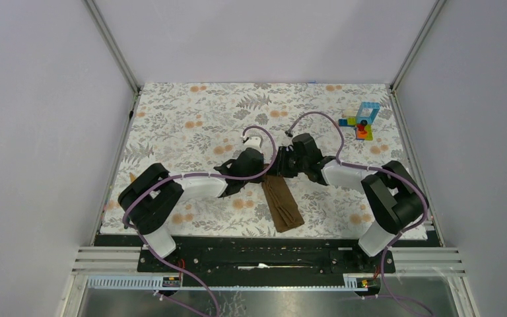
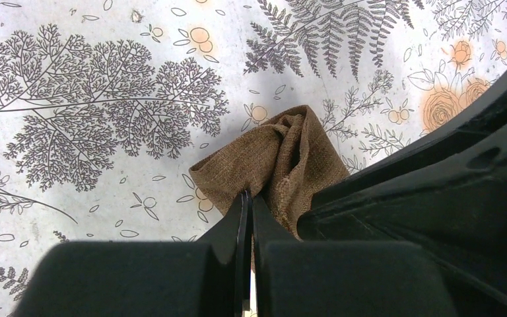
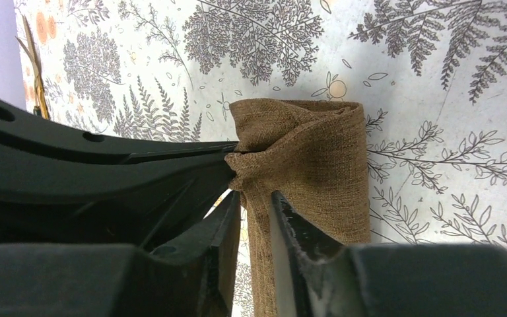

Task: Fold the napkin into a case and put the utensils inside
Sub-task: Stuff the top corner of the smaller-rectangle-folded napkin into the folded napkin.

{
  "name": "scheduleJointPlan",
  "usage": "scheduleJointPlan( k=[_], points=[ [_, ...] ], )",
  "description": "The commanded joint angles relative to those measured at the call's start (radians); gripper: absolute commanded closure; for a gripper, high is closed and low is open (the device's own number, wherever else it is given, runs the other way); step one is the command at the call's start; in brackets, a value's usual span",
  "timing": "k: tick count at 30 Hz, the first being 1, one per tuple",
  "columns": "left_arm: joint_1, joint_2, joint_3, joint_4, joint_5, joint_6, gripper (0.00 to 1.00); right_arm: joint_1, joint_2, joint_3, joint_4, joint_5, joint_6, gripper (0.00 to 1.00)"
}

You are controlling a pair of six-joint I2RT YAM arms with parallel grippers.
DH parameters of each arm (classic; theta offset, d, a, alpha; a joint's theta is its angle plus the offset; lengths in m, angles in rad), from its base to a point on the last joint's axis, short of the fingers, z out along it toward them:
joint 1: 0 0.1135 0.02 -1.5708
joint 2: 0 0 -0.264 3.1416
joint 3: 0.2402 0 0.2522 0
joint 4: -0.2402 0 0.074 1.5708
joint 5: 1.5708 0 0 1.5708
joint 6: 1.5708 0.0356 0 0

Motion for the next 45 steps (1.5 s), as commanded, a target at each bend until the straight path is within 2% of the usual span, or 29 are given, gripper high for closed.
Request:
scheduleJointPlan(
  k=[1, 6, 10, 12, 17, 19, 21, 24, 26, 32, 34, 37, 39, 41, 45],
  points=[
    [0.003, -0.039, 0.001, 0.042, 0.022, -0.007, 1.0, -0.006, 0.037, 0.038, 0.023, -0.029, -0.019, 0.73],
    [0.003, -0.039, 0.003, 0.046, 0.035, -0.006, 1.0, -0.005, 0.085, 0.045, 0.075, -0.067, 0.0, 0.83],
    [0.004, -0.036, 0.008, 0.048, 0.045, -0.006, 1.0, -0.005, 0.107, 0.032, 0.126, -0.098, 0.009, 0.85],
    [0.003, -0.039, 0.014, 0.048, 0.057, -0.01, 1.0, -0.005, 0.122, -0.012, 0.217, -0.112, 0.036, 0.85],
    [0.004, -0.056, -0.002, 0.078, 0.119, -0.077, 1.0, -0.01, 0.265, -0.1, 0.602, -0.136, 0.198, 0.83],
    [0.01, -0.063, -0.021, 0.083, 0.113, -0.1, 1.0, -0.014, 0.3, -0.111, 0.644, -0.123, 0.225, 0.82],
    [0.017, -0.063, -0.023, 0.059, 0.104, -0.103, 1.0, -0.016, 0.271, -0.123, 0.597, -0.113, 0.208, 0.78],
    [0.029, -0.077, -0.037, 0.045, 0.083, -0.1, 1.0, -0.015, 0.177, -0.11, 0.38, -0.116, 0.137, 0.69],
    [0.034, -0.083, -0.048, 0.048, 0.08, -0.098, 1.0, -0.018, 0.125, -0.114, 0.301, -0.127, 0.104, 0.65],
    [0.034, -0.073, -0.048, 0.046, 0.087, -0.093, 1.0, -0.033, 0.029, -0.143, 0.242, -0.118, 0.08, 0.59],
    [0.035, -0.075, -0.047, 0.041, 0.088, -0.089, 1.0, -0.037, 0.026, -0.125, 0.234, -0.124, 0.075, 0.62],
    [0.034, -0.085, -0.045, 0.029, 0.083, -0.083, 1.0, -0.042, 0.034, -0.091, 0.237, -0.134, 0.075, 0.71],
    [0.034, -0.09, -0.046, 0.028, 0.085, -0.083, 1.0, -0.041, 0.055, -0.065, 0.245, -0.155, 0.076, 0.82],
    [0.034, -0.089, -0.046, 0.03, 0.091, -0.084, 1.0, -0.041, 0.078, -0.046, 0.257, -0.166, 0.082, 0.89],
    [0.035, -0.084, -0.042, 0.033, 0.103, -0.088, 1.0, -0.041, 0.12, -0.027, 0.284, -0.178, 0.099, 0.9]
  ],
)
